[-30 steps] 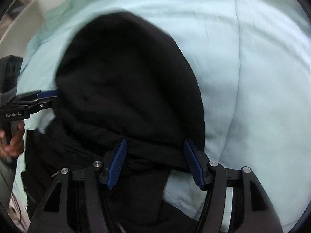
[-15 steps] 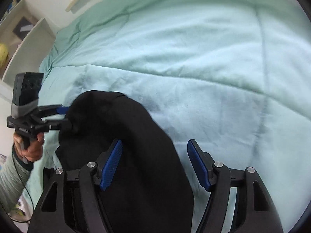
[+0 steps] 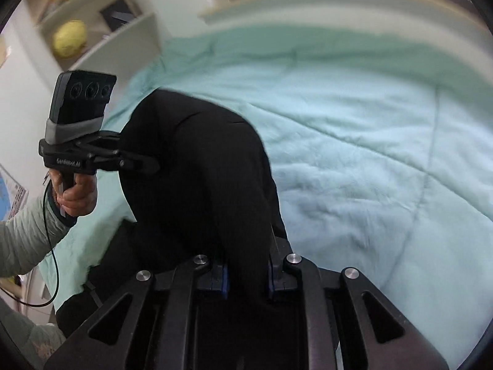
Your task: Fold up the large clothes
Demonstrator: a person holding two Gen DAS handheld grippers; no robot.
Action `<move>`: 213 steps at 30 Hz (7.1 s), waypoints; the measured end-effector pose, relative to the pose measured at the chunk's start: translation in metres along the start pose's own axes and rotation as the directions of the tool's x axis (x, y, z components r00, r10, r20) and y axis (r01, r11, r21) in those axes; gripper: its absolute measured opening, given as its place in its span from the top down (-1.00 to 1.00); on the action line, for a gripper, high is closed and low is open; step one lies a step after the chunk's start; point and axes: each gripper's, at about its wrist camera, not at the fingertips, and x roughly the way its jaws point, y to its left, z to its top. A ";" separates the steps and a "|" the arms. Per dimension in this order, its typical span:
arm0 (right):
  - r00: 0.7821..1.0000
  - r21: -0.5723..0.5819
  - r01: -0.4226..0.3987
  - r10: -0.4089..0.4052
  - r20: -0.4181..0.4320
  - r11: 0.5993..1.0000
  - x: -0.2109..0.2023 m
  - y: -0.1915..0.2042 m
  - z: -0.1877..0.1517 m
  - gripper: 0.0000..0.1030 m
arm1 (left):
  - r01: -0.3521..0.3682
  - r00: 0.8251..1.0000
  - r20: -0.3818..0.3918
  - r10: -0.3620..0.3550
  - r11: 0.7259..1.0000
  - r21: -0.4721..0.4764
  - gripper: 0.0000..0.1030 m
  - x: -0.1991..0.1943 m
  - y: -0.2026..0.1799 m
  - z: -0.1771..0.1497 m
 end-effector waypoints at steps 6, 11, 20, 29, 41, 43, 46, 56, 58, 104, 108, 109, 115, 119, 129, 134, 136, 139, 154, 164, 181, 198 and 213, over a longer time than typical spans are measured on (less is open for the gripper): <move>0.997 -0.033 0.058 -0.056 0.049 0.998 -0.078 0.082 -0.063 0.60 | -0.058 0.998 -0.003 0.059 0.991 0.122 0.62 -0.050 -0.096 -0.063; 0.993 -0.066 0.114 -0.113 0.014 0.991 -0.105 0.132 -0.121 0.60 | -0.133 0.989 -0.047 0.140 0.982 0.130 0.56 -0.064 -0.142 -0.129; 0.951 -0.116 0.222 -0.241 -0.192 0.968 -0.070 0.180 -0.235 0.50 | -0.310 0.919 -0.232 0.319 0.948 0.075 0.54 -0.016 -0.153 -0.265; 0.963 0.037 0.184 -0.172 -0.209 0.982 -0.121 0.171 -0.256 0.42 | -0.309 0.937 -0.172 0.304 0.951 0.001 0.21 -0.090 -0.170 -0.269; 0.926 0.211 0.309 -0.243 -0.288 0.927 -0.029 0.145 -0.171 -0.30 | -0.192 0.980 -0.134 0.150 0.892 -0.409 -0.16 -0.024 -0.082 -0.233; 0.891 0.232 0.344 -0.239 -0.385 0.910 0.007 0.137 -0.195 -0.25 | -0.235 0.966 -0.195 0.168 0.883 -0.406 -0.16 0.000 -0.072 -0.259; 0.905 0.293 0.341 -0.227 -0.361 0.893 0.018 0.129 -0.214 -0.25 | -0.289 0.952 -0.206 0.226 0.886 -0.363 -0.16 0.010 -0.074 -0.263; 0.966 0.252 0.229 -0.187 -0.180 0.940 -0.067 0.181 -0.205 -0.25 | -0.172 0.985 -0.063 0.161 0.938 -0.300 -0.16 -0.069 -0.120 -0.243; 0.974 0.202 0.200 -0.173 -0.144 0.959 -0.089 0.206 -0.211 -0.25 | -0.151 0.988 -0.044 0.145 0.955 -0.254 -0.16 -0.082 -0.138 -0.244; 0.866 0.509 0.415 -0.157 -0.474 0.754 -0.197 0.127 -0.482 -0.24 | -0.241 0.970 -0.204 0.136 0.669 -0.703 -0.14 -0.189 -0.115 -0.525; 0.871 0.567 0.381 -0.077 -0.485 0.730 -0.186 0.133 -0.505 -0.24 | -0.087 0.994 -0.109 0.020 0.748 -0.658 -0.11 -0.188 -0.140 -0.497; 0.881 0.584 0.358 -0.055 -0.471 0.729 -0.184 0.135 -0.506 -0.24 | -0.030 0.997 -0.069 -0.021 0.756 -0.654 -0.11 -0.189 -0.144 -0.489; 0.973 0.637 0.137 0.016 -0.229 0.758 -0.213 0.153 -0.470 0.10 | 0.116 0.992 0.041 -0.118 0.752 -0.649 -0.11 -0.178 -0.151 -0.452; 0.959 0.657 0.163 0.039 -0.282 0.736 -0.196 0.148 -0.488 0.11 | -0.043 0.982 -0.168 -0.085 0.767 -0.640 -0.11 -0.142 -0.149 -0.469; 0.914 0.665 0.161 0.143 -0.379 0.729 -0.167 0.169 -0.542 -0.03 | -0.148 0.947 -0.308 -0.090 0.730 -0.667 0.39 -0.139 -0.161 -0.515; 0.951 0.656 0.065 0.153 -0.269 0.752 -0.175 0.175 -0.501 0.61 | 0.023 0.988 -0.103 -0.115 0.765 -0.643 0.76 -0.174 -0.174 -0.446; 0.968 0.633 -0.012 0.167 -0.187 0.774 -0.186 0.175 -0.465 0.61 | 0.079 0.993 -0.009 -0.114 0.745 -0.662 0.76 -0.190 -0.168 -0.416; 0.977 0.561 -0.083 0.177 -0.115 0.824 -0.198 0.173 -0.413 0.61 | 0.218 0.976 0.161 -0.148 0.725 -0.654 0.76 -0.216 -0.152 -0.378; 0.982 0.815 -0.145 -0.020 0.189 0.562 -0.218 -0.008 -0.316 0.60 | 0.413 0.899 0.436 -0.044 0.417 -0.809 0.63 -0.196 -0.024 -0.323; 0.998 0.927 0.051 0.006 -0.057 0.371 -0.083 -0.081 -0.310 0.57 | 0.234 0.970 0.243 0.006 0.248 -0.940 0.54 -0.111 0.059 -0.333; 0.973 0.678 0.157 -0.230 0.017 0.718 -0.235 -0.022 -0.244 -0.67 | 0.047 0.977 0.194 0.083 0.810 -0.584 -0.54 -0.259 -0.024 -0.234; 0.944 0.456 0.327 -0.266 -0.194 0.828 -0.087 -0.097 -0.199 -0.67 | -0.274 0.961 -0.126 0.244 0.805 -0.526 -0.54 -0.117 0.056 -0.180; 0.912 0.333 0.397 -0.409 -0.037 0.855 -0.135 -0.037 -0.158 0.67 | -0.169 0.973 0.050 0.225 0.844 -0.509 0.76 -0.164 0.023 -0.172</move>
